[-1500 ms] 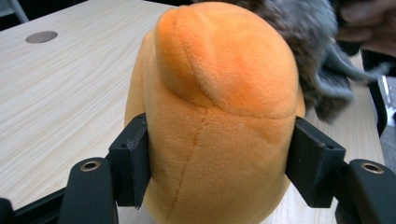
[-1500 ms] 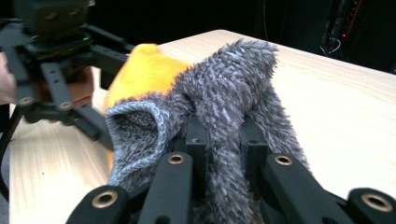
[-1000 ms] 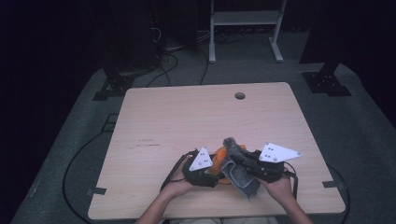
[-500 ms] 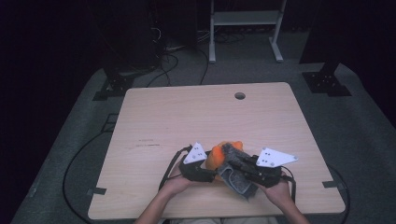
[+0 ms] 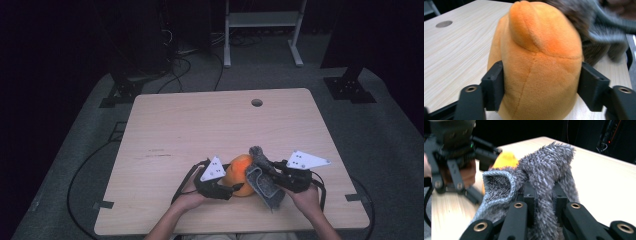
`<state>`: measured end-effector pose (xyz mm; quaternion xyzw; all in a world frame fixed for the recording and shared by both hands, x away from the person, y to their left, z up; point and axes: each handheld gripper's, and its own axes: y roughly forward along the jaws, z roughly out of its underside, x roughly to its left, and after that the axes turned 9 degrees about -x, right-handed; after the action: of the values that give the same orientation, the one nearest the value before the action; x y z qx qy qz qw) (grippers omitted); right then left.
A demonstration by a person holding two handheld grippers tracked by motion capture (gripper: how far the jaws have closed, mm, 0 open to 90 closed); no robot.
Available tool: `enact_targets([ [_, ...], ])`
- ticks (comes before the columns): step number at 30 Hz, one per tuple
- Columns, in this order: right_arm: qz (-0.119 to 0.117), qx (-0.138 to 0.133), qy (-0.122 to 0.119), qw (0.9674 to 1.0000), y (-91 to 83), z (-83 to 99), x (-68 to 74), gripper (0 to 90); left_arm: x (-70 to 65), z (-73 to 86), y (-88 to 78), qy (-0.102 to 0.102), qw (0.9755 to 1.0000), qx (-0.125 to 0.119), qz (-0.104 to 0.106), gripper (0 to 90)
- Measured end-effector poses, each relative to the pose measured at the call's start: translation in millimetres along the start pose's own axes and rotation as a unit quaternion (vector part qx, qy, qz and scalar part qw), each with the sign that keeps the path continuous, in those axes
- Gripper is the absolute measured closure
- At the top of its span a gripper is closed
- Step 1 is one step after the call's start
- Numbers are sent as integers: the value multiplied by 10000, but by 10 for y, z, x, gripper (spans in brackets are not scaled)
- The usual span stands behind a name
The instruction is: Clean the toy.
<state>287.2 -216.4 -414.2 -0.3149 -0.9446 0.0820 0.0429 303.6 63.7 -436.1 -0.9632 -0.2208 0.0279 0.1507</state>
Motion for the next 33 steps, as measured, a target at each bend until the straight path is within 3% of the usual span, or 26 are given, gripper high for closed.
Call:
enact_targets([
  [1,6,39,-25,10000,-7,9,14,777,10,4,0,-73,10000,-20,-11,289],
  [4,-77,85,-203,9997,10,-27,128,777,-17,6,9,69,10000,0,-16,302],
  [8,-347,14,-435,9984,73,-153,286,777,-121,-3,27,479,9988,124,68,327],
  [13,-216,-72,-288,9993,27,-179,151,778,-161,-5,25,685,9974,130,196,332],
  [16,-137,-27,-139,9998,-21,-97,51,777,-118,-23,28,502,9986,69,133,256],
  [18,-114,23,-112,9999,-39,-56,50,777,-89,-28,47,324,9994,112,52,185],
  [20,-113,41,-148,9998,-42,-55,80,778,-90,-19,54,272,9996,89,55,182],
  [25,-371,81,-392,9985,6,-154,262,777,-190,-6,45,783,9967,163,157,304],
  [29,-625,32,-485,9969,52,-282,341,777,-307,-4,59,1275,9909,299,320,326],
  [31,-620,37,-421,9972,63,-296,299,777,-311,-5,54,1302,9905,291,336,326],
  [33,-649,25,-204,9977,54,-261,215,777,-280,-10,48,1191,9920,218,350,299],
])
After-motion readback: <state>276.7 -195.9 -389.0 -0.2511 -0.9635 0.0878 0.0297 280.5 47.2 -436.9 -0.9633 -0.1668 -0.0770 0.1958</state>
